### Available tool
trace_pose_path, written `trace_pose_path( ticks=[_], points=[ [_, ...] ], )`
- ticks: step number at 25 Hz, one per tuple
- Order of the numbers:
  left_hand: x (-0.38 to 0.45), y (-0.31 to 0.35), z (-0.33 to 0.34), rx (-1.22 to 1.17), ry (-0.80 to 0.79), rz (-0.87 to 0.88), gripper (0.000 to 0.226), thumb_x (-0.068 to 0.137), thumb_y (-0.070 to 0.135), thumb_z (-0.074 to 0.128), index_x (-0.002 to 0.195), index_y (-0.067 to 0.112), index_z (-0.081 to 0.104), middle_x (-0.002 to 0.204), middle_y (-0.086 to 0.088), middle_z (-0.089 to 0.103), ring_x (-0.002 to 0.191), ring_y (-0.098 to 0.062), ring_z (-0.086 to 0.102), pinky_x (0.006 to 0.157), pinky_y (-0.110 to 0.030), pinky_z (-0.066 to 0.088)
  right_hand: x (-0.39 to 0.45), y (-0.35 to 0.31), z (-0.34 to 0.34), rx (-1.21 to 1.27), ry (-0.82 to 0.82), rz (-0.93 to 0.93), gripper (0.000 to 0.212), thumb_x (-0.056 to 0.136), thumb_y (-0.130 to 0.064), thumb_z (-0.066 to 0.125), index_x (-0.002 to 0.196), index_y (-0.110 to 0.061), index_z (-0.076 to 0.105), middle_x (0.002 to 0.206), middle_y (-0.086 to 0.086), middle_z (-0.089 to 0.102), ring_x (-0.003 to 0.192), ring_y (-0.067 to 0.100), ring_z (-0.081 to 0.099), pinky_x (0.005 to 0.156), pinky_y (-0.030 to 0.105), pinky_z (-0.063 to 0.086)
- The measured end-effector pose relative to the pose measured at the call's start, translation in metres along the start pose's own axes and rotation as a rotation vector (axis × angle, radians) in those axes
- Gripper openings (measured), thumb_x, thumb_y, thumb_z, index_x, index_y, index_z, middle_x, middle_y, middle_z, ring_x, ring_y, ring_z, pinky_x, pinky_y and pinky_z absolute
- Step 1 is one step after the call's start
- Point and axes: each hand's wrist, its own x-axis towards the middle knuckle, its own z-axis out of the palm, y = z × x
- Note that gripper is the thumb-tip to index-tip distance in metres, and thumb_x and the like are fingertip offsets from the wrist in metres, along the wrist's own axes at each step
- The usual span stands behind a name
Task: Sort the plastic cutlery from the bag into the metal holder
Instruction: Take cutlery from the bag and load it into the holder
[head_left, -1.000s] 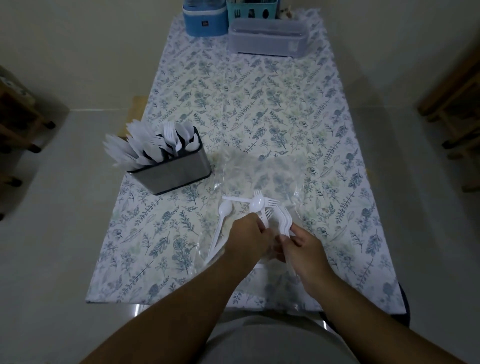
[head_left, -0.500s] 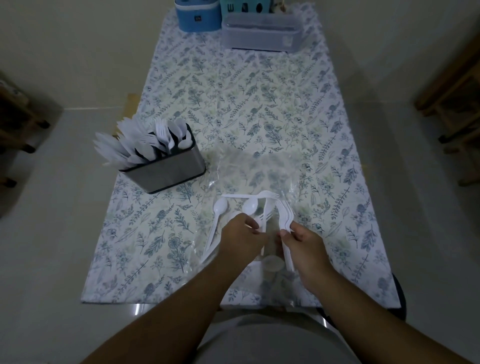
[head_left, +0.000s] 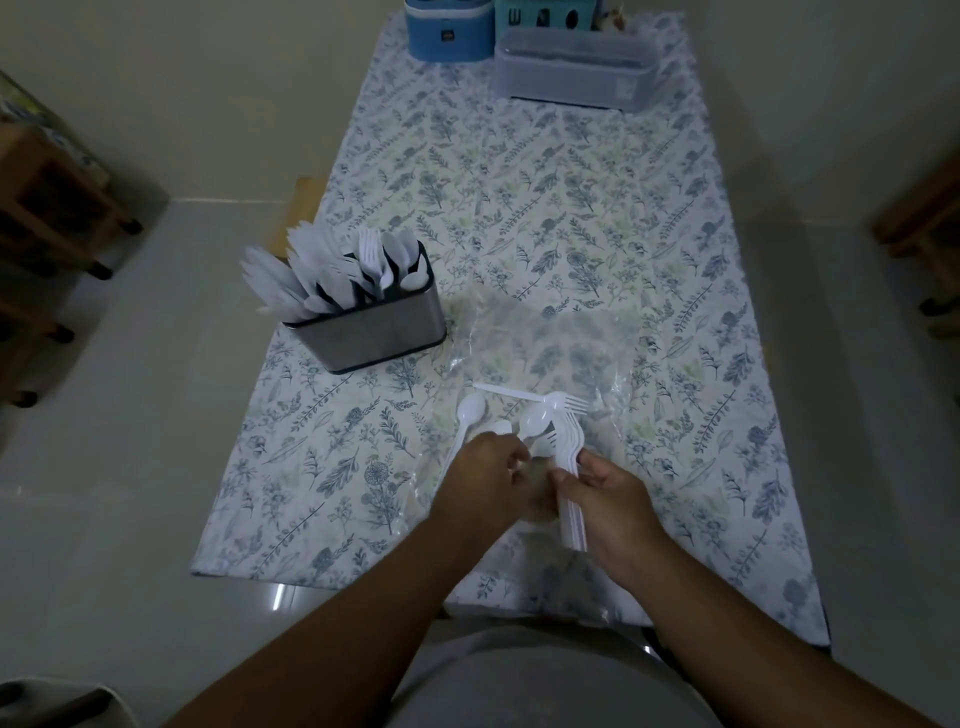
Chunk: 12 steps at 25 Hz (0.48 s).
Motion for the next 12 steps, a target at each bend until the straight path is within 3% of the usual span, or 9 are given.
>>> trace_pose_path(
  ticks=[2, 6, 9, 12],
  points=[
    [0.009, -0.008, 0.003, 0.166, 0.000, 0.042, 0.019, 0.087, 0.013, 0.067, 0.106, 0.011, 0.067, 0.101, -0.007, 0.069, 0.089, -0.020, 0.067, 0.077, -0.031, 0.056, -0.002, 0.001, -0.003, -0.007, 0.041, -0.004, 0.033, 0.094, -0.003, 0.066, 0.123, -0.017, 0.071, 0.103, 0.005, 0.080, 0.097, 0.024, 0.076, 0.092, 0.044, 0.059],
    [0.019, -0.013, 0.009, 0.302, -0.057, 0.062, 0.029, 0.089, 0.011, 0.061, 0.117, 0.014, 0.064, 0.103, -0.009, 0.069, 0.094, -0.024, 0.067, 0.078, -0.031, 0.055, -0.005, 0.003, -0.009, 0.025, 0.075, -0.009, 0.036, 0.094, -0.005, 0.067, 0.127, -0.020, 0.068, 0.100, 0.006, 0.079, 0.092, 0.024, 0.076, 0.078, 0.035, 0.060],
    [0.020, -0.011, 0.013, 0.332, -0.068, 0.133, 0.033, 0.093, 0.018, 0.060, 0.125, 0.012, 0.064, 0.110, -0.010, 0.066, 0.101, -0.026, 0.065, 0.081, -0.032, 0.053, -0.005, 0.004, -0.012, 0.030, 0.090, -0.014, 0.037, 0.094, -0.006, 0.068, 0.128, -0.020, 0.068, 0.097, 0.004, 0.080, 0.093, 0.024, 0.076, 0.081, 0.036, 0.061],
    [0.026, -0.010, 0.014, 0.362, -0.066, 0.162, 0.026, 0.095, 0.016, 0.059, 0.120, 0.009, 0.065, 0.112, -0.011, 0.065, 0.099, -0.027, 0.065, 0.079, -0.035, 0.056, -0.005, 0.007, -0.012, 0.013, 0.087, -0.002, 0.037, 0.094, -0.009, 0.068, 0.129, -0.022, 0.068, 0.102, 0.002, 0.080, 0.096, 0.022, 0.076, 0.091, 0.041, 0.059]
  ],
)
